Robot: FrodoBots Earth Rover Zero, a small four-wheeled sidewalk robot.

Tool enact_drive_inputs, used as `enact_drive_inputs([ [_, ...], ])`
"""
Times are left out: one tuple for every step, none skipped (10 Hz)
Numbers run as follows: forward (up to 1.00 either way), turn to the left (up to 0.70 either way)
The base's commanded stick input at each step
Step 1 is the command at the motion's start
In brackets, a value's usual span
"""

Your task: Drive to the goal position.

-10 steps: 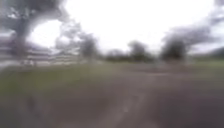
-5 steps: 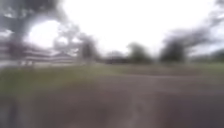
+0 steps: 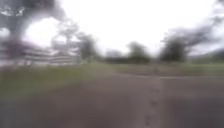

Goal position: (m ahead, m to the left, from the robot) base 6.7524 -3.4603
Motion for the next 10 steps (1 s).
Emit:
enact_drive_inputs([
  [0.7, 0.0],
  [0.7, 0.0],
  [0.7, 0.0],
  [0.7, 0.0],
  [0.7, 0.0],
  [0.7, 0.0],
  [0.7, 0.0],
  [0.7, 0.0],
  [0.7, 0.0],
  [0.7, 0.0],
])
